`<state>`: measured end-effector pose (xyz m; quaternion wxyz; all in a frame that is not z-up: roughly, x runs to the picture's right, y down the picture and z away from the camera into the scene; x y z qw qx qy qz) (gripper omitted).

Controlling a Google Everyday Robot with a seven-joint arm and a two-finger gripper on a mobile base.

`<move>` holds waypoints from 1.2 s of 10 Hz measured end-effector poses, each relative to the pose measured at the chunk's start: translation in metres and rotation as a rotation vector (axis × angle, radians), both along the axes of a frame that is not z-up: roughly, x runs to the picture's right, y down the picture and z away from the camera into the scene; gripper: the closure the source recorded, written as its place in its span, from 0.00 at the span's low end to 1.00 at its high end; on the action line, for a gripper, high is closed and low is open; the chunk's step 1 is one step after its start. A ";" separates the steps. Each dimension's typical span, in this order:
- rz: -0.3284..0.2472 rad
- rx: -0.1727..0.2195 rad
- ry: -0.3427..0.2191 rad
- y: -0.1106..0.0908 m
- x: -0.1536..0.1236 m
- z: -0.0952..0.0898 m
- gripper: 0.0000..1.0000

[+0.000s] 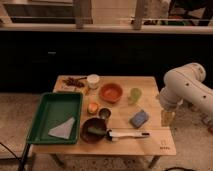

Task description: Place sponge in red bowl

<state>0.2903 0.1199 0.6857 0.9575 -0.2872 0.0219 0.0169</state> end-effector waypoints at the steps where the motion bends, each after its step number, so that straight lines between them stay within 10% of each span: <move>1: -0.016 -0.006 -0.013 0.006 -0.003 0.007 0.20; 12: -0.142 -0.031 -0.093 0.041 -0.015 0.051 0.20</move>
